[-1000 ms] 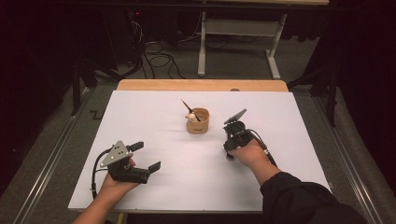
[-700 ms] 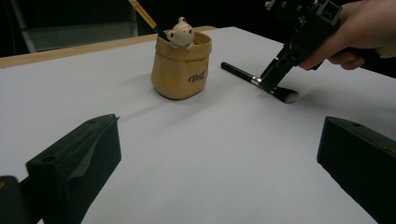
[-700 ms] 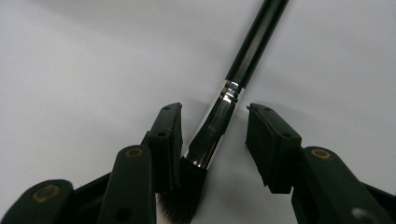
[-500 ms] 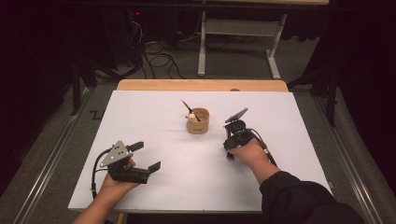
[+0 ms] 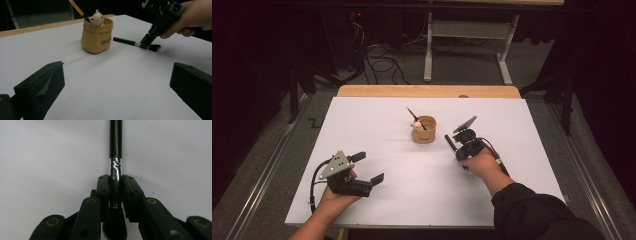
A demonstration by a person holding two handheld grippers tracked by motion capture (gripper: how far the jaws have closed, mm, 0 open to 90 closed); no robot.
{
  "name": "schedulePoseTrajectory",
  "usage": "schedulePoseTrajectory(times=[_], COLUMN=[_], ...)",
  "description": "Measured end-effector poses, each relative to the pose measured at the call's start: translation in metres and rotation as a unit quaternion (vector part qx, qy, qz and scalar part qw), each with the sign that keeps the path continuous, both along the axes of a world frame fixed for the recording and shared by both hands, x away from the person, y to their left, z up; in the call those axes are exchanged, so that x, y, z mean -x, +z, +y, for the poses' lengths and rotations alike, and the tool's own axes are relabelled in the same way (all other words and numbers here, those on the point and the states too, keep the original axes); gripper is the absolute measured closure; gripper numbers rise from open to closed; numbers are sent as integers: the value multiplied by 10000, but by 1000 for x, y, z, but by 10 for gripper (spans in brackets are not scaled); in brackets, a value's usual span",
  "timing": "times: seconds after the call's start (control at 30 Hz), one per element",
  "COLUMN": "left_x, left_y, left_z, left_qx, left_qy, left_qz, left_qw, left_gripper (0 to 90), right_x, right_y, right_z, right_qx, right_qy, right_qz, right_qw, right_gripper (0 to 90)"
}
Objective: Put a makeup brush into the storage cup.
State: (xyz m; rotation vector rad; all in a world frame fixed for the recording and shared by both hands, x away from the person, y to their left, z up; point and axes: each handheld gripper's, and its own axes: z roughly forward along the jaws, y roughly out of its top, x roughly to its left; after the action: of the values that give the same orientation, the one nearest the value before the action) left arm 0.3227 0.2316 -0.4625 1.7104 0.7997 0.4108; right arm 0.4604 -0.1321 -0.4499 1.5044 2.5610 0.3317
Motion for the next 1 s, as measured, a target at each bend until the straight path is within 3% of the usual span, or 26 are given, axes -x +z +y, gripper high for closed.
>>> schedulePoseTrajectory(times=[0.17,0.43,1.0], left_x=[0,0,1], left_y=[0,0,0], left_z=[0,-1,-4], left_qx=[-14,-45,-73], left_qy=[-7,-13,-25], left_qz=[4,13,-23], left_qw=[10000,10000,10000], left_gripper=[5,5,5], right_x=[2,10,54], right_y=[1,12,50], right_z=[0,-6,-26], right_qx=[75,-20,-187], right_qy=[88,96,831], right_qz=[-47,-56,-203], right_qw=[9999,9999,9962], right_gripper=[782,781,782])
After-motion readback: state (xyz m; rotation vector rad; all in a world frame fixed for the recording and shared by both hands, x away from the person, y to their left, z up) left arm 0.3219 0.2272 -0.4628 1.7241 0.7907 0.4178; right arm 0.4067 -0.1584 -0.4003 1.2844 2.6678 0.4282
